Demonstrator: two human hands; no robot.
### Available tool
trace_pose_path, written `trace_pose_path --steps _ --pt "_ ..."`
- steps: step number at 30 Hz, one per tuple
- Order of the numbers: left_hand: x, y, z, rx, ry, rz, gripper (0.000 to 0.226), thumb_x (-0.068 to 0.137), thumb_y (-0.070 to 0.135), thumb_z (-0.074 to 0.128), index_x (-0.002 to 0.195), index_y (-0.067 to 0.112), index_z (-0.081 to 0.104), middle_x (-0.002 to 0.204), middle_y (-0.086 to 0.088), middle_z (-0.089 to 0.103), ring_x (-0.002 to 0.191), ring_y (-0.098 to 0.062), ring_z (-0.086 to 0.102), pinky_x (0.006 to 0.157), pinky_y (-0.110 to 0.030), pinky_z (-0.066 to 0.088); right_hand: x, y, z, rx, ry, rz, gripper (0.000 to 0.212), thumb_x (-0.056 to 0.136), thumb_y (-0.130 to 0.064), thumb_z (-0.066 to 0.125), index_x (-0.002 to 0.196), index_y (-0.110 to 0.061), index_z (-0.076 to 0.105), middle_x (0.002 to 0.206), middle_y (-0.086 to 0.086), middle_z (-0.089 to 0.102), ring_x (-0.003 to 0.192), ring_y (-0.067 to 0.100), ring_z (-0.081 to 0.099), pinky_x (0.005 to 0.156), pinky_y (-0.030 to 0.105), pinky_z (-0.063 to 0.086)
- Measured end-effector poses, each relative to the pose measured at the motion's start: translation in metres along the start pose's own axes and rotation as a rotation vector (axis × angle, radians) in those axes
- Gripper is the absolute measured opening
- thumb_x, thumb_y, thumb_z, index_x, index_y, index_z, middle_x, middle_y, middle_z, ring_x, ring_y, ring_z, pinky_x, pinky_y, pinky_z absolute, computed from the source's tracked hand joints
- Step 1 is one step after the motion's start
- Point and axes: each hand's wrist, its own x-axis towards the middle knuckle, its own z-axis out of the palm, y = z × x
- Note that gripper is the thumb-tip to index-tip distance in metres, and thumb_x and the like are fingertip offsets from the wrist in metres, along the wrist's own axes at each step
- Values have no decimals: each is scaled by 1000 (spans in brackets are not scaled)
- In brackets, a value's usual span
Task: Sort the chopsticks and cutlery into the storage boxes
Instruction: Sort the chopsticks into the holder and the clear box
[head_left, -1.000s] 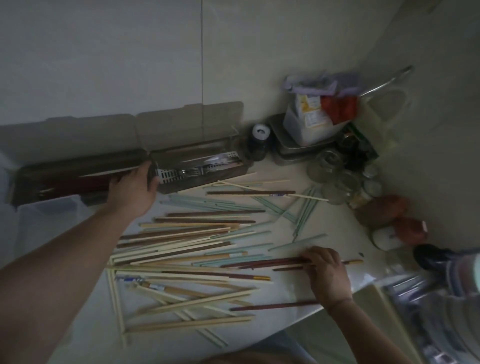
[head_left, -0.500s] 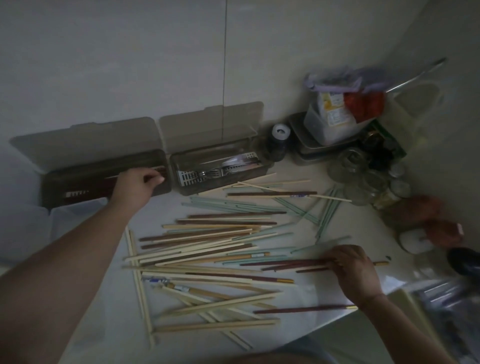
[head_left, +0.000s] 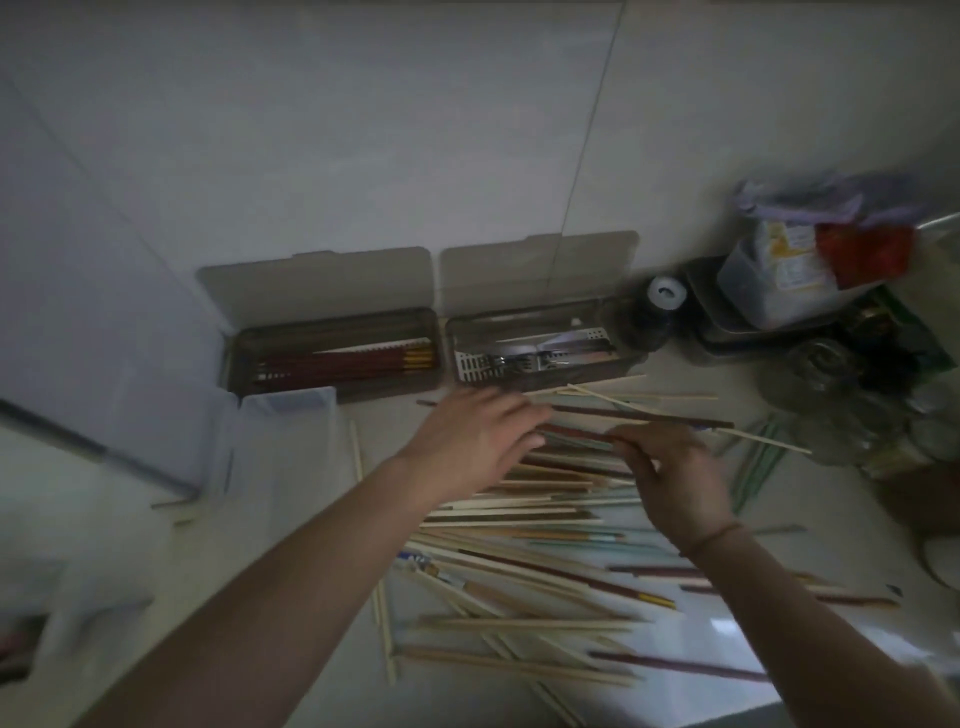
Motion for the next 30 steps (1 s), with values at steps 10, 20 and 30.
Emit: trace_pose_path --steps 10,20,30 --pt "-56 -116 -43 48 182 -578 17 91 18 58 102 14 71 99 -7 70 91 -31 62 81 -44 49 -14 -8 22 171 15 159 37 89 -40 58 125 -29 53 120 0 60 105 17 57 82 30 48" --pt "-46 -164 -26 -40 -25 -949 14 88 13 65 98 20 71 99 -8 72 92 -28 65 86 -38 53 -77 44 -12 12 -23 368 37 84 -35 59 119 -23 60 113 1 62 97 23 59 78 38 52" --pt "-19 -129 -13 44 -12 -830 22 86 18 64 107 15 70 110 -13 65 101 -35 59 85 -43 52 -127 92 -45 -125 22 468 28 83 -9 70 108 -20 66 111 7 64 95 29 58 74 32 48"
